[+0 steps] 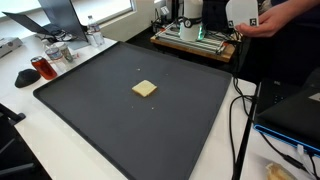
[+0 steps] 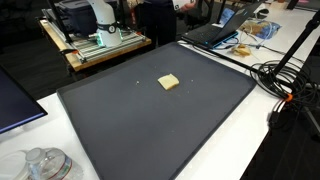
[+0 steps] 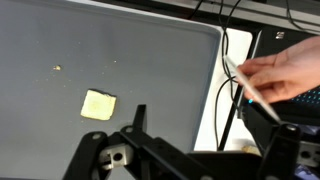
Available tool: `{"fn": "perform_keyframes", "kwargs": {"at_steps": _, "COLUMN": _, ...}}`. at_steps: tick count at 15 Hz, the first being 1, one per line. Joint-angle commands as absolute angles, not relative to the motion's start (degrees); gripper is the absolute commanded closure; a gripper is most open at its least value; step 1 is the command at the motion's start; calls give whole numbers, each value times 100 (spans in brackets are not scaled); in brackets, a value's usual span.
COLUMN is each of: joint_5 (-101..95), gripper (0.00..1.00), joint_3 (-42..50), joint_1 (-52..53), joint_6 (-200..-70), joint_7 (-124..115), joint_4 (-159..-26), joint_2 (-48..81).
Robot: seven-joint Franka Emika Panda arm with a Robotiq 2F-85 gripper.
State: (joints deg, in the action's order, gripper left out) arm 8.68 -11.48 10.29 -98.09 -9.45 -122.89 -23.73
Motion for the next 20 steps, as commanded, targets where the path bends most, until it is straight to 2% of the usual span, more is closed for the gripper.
{"fn": "perform_keyframes", "kwargs": {"at_steps": 1, "joint_5": 1271, "gripper": 0, "joint_3": -1142, "joint_1": 1270, "joint_6": -9520, "joint_7": -531, "joint_4": -12395, "joint_2": -2523}}
{"fn": "perform_keyframes", "kwargs": {"at_steps": 8, "joint_5": 1461, "gripper": 2, "joint_3": -905, "joint_1": 1301, "joint_6": -8957, "joint_7": 231, "joint_4": -12380, "joint_2": -2548}}
{"fn": "perform_keyframes", "kwargs": {"at_steps": 9, "joint_5": 1462, "gripper": 26, "joint_3": -849, "joint_1": 1284, "joint_6": -8901, "joint_7": 348, "joint_4": -12380, "joint_2": -2558}}
{"fn": "perform_keyframes", "kwargs": {"at_steps": 11, "joint_5": 1436, "gripper": 28, "joint_3": -754, "joint_1": 1247, "joint_6": -8796, "joint_7": 527, "joint_4": -12375, "joint_2": -2571}}
{"fn": "perform_keyframes", "kwargs": {"at_steps": 20, "joint_5": 1382, "gripper": 92, "joint_3": -394, "joint_1": 1070, "joint_6": -8494, "joint_7": 1057, "joint_4": -12369, "joint_2": -2638}}
